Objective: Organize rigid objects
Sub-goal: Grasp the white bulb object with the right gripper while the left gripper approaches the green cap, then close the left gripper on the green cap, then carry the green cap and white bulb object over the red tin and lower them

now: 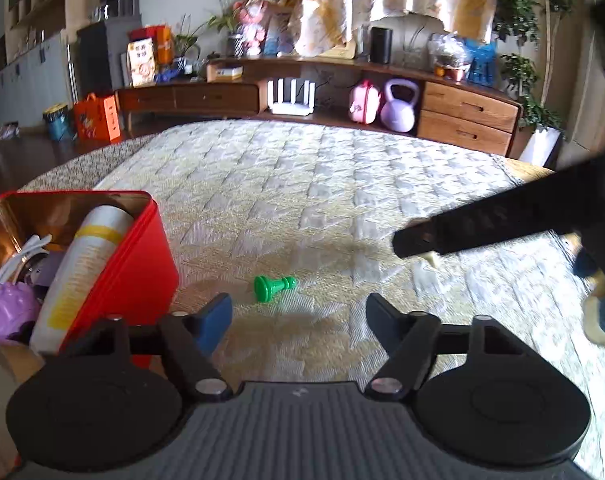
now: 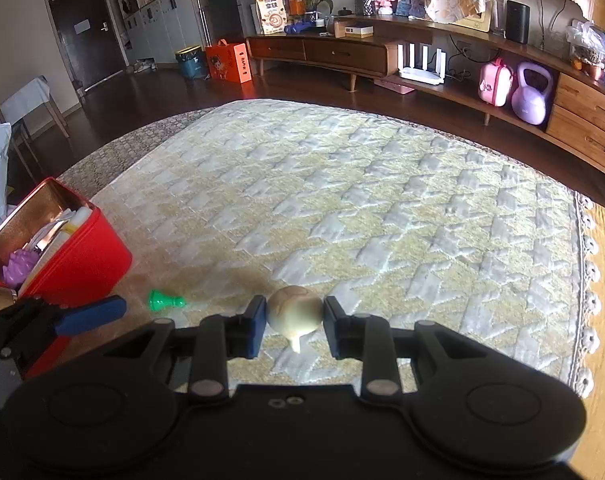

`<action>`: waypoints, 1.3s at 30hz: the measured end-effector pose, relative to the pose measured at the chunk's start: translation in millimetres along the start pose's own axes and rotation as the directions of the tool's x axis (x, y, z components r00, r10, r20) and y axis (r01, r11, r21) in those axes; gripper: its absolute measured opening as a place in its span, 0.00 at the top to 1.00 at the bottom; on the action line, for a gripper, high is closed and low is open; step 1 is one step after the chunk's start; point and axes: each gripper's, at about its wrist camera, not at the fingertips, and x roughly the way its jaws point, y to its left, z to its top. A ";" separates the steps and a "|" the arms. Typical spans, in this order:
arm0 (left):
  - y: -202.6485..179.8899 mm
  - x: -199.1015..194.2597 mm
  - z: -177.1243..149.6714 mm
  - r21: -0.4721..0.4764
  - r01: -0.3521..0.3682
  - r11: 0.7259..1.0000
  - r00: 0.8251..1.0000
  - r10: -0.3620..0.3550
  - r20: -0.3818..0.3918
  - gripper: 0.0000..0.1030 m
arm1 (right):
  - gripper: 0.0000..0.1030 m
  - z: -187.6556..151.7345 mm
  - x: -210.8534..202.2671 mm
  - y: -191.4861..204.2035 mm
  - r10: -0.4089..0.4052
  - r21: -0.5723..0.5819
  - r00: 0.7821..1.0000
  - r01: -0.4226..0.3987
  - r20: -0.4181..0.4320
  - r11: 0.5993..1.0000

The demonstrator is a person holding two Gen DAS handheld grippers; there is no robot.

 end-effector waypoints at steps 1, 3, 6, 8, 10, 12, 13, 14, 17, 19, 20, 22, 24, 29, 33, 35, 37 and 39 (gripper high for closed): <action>3.0 5.1 2.5 -0.023 -0.005 1.000 1.000 0.005 -0.012 0.38 | 0.71 -1.5 0.4 -1.2 -0.002 0.000 1.000 0.002 -0.004 1.000; 5.1 10.9 8.5 -0.038 -0.023 0.999 1.000 0.023 -0.002 0.47 | 0.71 -4.3 1.4 -3.0 -0.006 -0.001 1.000 0.006 -0.010 1.000; 6.6 13.9 12.7 -0.030 -0.050 0.998 0.999 0.050 0.007 0.73 | 0.71 -6.7 3.1 -3.9 -0.010 -0.003 1.000 0.010 -0.014 1.000; 7.9 13.8 12.3 -0.023 -0.059 0.998 0.998 0.059 0.016 0.76 | 0.71 -7.5 3.0 -3.8 -0.011 -0.002 1.000 0.011 -0.014 1.000; 7.3 11.7 8.9 -0.009 -0.079 0.997 0.996 0.079 0.028 0.77 | 0.71 -8.5 3.4 -4.3 -0.011 0.000 1.000 0.011 -0.015 1.000; 9.7 9.1 7.9 -0.018 -0.079 0.997 0.996 0.080 0.029 0.77 | 0.71 -9.7 2.1 -2.6 -0.015 0.001 1.000 0.015 -0.014 1.000; 10.8 7.2 6.8 -0.021 -0.076 0.997 0.997 0.077 0.027 0.77 | 0.71 -10.5 0.7 -1.5 -0.015 0.002 1.000 0.015 -0.013 1.000; 12.4 5.2 6.5 -0.022 -0.074 0.997 0.997 0.075 0.026 0.77 | 0.71 -11.5 -1.4 0.2 -0.014 0.003 1.000 0.014 -0.011 1.000; 16.8 -4.8 6.1 -0.033 -0.057 0.998 0.998 0.058 0.026 0.77 | 0.71 -13.4 -10.1 7.2 -0.004 -0.004 1.000 0.004 -0.005 1.000; 18.7 -12.6 6.3 -0.040 -0.036 0.999 0.999 0.037 0.020 0.77 | 0.71 -15.0 -17.6 13.2 -0.007 -0.014 1.000 0.007 -0.004 1.000; 21.4 -17.7 6.8 -0.046 -0.026 0.999 0.999 0.027 0.018 0.77 | 0.71 -15.7 -21.9 16.3 -0.006 -0.019 1.000 0.006 -0.003 1.000; 24.1 -27.4 8.1 -0.057 -0.002 0.998 1.000 0.003 0.017 0.77 | 0.71 -17.3 -31.8 23.6 -0.006 -0.030 1.000 0.006 0.002 1.000; 26.9 -38.1 9.6 -0.067 0.017 0.998 1.000 -0.015 0.016 0.77 | 0.71 -19.0 -41.5 31.3 -0.010 -0.038 1.000 0.010 0.008 0.999; 37.6 -66.0 16.2 -0.089 0.053 0.995 0.998 -0.051 0.027 0.77 | 0.71 -17.7 -66.8 54.6 -0.022 -0.066 0.999 0.024 0.031 0.998; 50.9 -91.2 22.3 -0.093 0.071 0.993 0.997 -0.067 0.043 0.77 | 0.71 -15.5 -83.5 76.9 -0.019 -0.088 0.999 0.023 0.050 0.996; 59.0 -102.5 24.6 -0.097 0.073 0.993 0.997 -0.069 0.047 0.77 | 0.71 -14.8 -89.5 88.8 -0.015 -0.101 0.998 0.020 0.057 0.995; 68.7 -111.2 27.1 -0.106 0.081 0.991 0.996 -0.077 0.040 0.77 | 0.71 -13.7 -94.0 102.1 -0.008 -0.116 0.998 0.015 0.061 0.993; 80.9 -119.7 27.8 -0.119 0.087 0.989 0.996 -0.084 0.032 0.77 | 0.71 -13.0 -97.4 115.9 0.000 -0.131 0.998 0.009 0.066 0.991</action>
